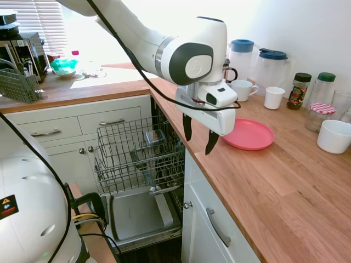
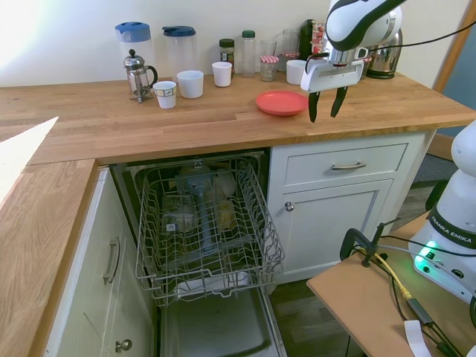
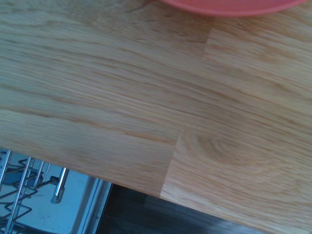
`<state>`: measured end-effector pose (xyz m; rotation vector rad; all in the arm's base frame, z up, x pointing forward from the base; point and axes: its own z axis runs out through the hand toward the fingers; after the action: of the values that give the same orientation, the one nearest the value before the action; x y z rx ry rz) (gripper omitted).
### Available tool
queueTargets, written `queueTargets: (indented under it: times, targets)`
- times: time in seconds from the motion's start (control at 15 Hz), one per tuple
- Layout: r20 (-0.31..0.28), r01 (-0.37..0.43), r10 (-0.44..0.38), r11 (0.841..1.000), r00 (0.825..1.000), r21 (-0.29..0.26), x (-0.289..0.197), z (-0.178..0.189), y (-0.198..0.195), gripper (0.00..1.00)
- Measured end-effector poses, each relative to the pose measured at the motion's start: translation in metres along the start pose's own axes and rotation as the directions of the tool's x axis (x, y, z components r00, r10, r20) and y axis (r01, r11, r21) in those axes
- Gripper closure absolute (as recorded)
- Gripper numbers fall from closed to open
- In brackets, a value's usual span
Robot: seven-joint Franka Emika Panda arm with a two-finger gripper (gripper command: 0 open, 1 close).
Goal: Put the plate in the dishwasher
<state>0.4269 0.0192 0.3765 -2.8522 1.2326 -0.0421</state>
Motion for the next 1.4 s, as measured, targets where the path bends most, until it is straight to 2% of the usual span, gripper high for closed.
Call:
queueTargets:
  times: [0.13, 0.33, 0.47, 0.6, 0.8, 0.93, 1.27, 1.4]
  targets:
    - [-0.010, -0.009, 0.009, 1.000, 1.000, -0.003, 0.000, 0.000, -0.001, 0.00]
    - [-0.044, -0.035, 0.037, 0.998, 0.998, 0.045, 0.010, -0.015, -0.008, 0.00]
    - [-0.050, -0.065, 0.069, 0.995, 0.996, 0.076, 0.026, -0.026, -0.009, 0.00]
    - [-0.046, -0.059, 0.064, 0.992, 0.997, 0.116, 0.053, -0.033, -0.010, 0.00]
    - [-0.021, -0.035, 0.039, 0.982, 0.999, 0.188, 0.101, -0.038, -0.018, 0.00]
    - [-0.013, -0.039, 0.043, 0.975, 0.999, 0.218, 0.133, -0.039, -0.023, 0.00]
    - [0.038, -0.044, 0.036, 0.966, 0.999, 0.255, 0.192, -0.016, -0.045, 0.00]
    - [0.057, -0.062, 0.049, 0.966, 0.997, 0.250, 0.217, -0.004, -0.049, 0.00]
